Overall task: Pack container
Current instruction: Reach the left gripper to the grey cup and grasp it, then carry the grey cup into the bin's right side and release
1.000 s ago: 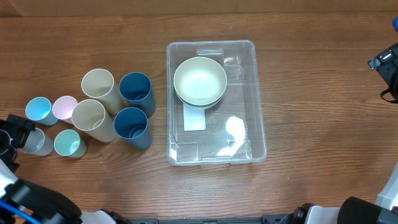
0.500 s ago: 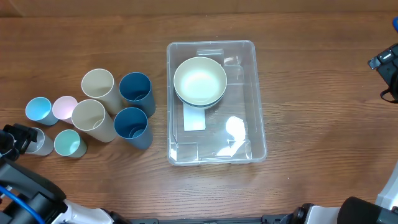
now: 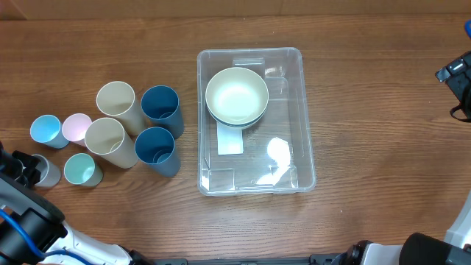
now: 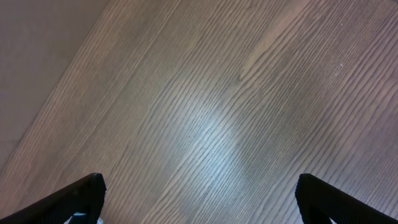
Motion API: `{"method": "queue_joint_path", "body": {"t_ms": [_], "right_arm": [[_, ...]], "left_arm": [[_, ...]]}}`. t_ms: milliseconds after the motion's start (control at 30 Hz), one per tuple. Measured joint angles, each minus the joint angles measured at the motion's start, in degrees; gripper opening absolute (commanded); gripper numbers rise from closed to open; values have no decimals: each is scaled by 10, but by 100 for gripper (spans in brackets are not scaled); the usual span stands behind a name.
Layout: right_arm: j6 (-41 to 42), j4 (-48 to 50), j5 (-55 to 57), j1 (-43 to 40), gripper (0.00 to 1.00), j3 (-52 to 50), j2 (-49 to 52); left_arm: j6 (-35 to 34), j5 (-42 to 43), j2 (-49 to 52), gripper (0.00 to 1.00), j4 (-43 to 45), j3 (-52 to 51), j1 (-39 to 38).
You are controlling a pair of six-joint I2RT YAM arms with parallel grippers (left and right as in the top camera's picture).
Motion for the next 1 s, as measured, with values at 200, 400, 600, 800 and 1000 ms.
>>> {"method": "queue_joint_path", "body": {"t_ms": [200, 400, 600, 800, 1000], "right_arm": [[0, 0, 0, 0, 100, 0, 0], [0, 0, 0, 0, 100, 0, 0], [0, 0, 0, 0, 100, 0, 0], [0, 0, 0, 0, 100, 0, 0], [0, 0, 0, 0, 100, 0, 0]], "left_arm": [[-6, -4, 0, 4, -17, 5, 0], [-34, -4, -50, 4, -59, 5, 3], [-43, 105, -263, 4, -70, 23, -2], [35, 286, -429, 4, -76, 137, -180], [151, 299, -435, 4, -103, 180, -513]]}}
